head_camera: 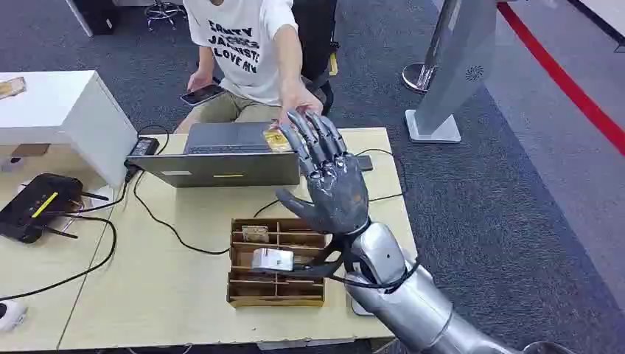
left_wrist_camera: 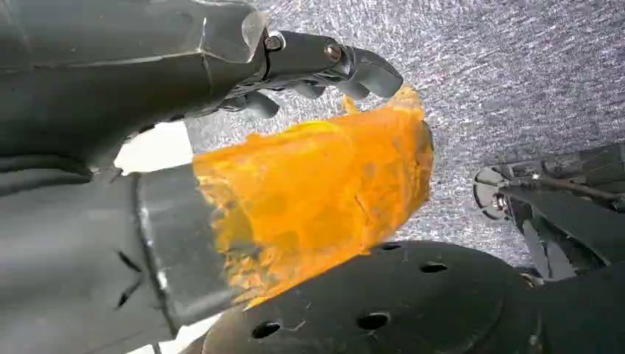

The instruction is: Pass the card to the sensor for recognition and then transmit it.

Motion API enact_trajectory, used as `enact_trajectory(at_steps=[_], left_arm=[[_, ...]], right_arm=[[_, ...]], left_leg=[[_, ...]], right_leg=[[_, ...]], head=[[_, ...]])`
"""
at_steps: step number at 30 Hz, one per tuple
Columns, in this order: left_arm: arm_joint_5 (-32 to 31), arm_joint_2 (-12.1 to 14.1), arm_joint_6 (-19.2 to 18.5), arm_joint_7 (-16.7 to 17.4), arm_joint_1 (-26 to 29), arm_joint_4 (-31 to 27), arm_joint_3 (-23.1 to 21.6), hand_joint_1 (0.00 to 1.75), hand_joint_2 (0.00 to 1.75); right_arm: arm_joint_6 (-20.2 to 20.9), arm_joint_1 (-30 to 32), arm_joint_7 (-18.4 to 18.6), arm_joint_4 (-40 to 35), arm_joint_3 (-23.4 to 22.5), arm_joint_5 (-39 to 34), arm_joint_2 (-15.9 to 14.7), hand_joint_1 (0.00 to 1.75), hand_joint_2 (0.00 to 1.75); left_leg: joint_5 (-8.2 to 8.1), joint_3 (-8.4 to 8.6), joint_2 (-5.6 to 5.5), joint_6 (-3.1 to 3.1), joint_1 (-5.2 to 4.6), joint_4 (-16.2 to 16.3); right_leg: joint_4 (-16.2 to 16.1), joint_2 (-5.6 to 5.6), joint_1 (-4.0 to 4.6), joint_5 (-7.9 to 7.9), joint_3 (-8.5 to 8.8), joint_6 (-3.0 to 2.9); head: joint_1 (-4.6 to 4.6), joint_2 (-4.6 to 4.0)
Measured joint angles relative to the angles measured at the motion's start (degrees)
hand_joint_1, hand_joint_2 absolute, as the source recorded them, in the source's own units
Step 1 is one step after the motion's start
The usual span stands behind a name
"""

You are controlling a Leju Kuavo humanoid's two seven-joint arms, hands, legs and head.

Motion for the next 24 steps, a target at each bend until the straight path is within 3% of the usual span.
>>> enact_trajectory(at_steps=[5, 6, 7, 8, 9, 24], left_arm=[[-0.94, 0.13, -0.13, -0.02, -0.01, 0.02, -0.76, 0.0, 0.0], [-1.09, 0.17, -0.15, -0.04, -0.01, 0.02, -0.9, 0.0, 0.0], [-1.22, 0.2, -0.18, -0.11, -0.01, 0.02, -1.05, 0.0, 0.0], [-1.27, 0.24, -0.22, -0.13, -0.01, 0.02, -1.18, 0.0, 0.0], [-1.29, 0.28, -0.35, -0.15, 0.0, 0.02, -1.29, 0.0, 0.0], [-1.01, 0.35, -0.68, -0.17, -0.01, 0.02, -1.6, 0.0, 0.0]], right_arm=[[0.48, -4.6, 2.92, 6.98, -1.03, 7.94, -0.3, 0.0, 1.75], [0.7, -5.3, 3.24, 8.15, -1.18, 8.94, -0.39, 0.14, 1.75], [1.11, -6.19, 3.56, 9.6, -1.38, 10.12, -0.44, 0.14, 1.75], [1.2, -6.74, 3.72, 10.44, -1.47, 10.59, -0.46, 1.43, 1.75], [1.25, -7.42, 3.76, 11.6, -1.55, 11.11, -0.48, 1.75, 1.75], [2.45, -9.45, 4.18, 16.33, -1.53, 12.01, -0.55, 1.73, 1.75]], left_leg=[[0.02, 0.01, 0.0, -0.02, 0.0, 0.0], [0.02, 0.01, 0.0, -0.02, 0.0, 0.0], [0.02, 0.01, -0.01, -0.02, 0.0, 0.0], [0.02, 0.0, -0.01, -0.02, 0.0, 0.0], [0.02, 0.0, -0.01, -0.02, 0.0, 0.0], [0.02, 0.0, -0.01, -0.02, 0.0, 0.0]], right_leg=[[0.0, 0.0, 0.0, 0.01, 0.01, 0.0], [0.0, 0.0, 0.0, 0.01, 0.01, 0.0], [0.01, 0.0, 0.0, 0.01, 0.01, 0.0], [0.01, -0.01, 0.0, 0.01, 0.01, 0.0], [0.01, -0.01, 0.0, 0.01, 0.01, 0.0], [0.0, -0.01, 0.0, 0.0, -0.01, 0.0]], head=[[-0.02, 0.0], [0.02, 0.0], [-0.02, 0.0], [0.0, 0.0], [0.0, 0.0], [0.0, 0.0]])
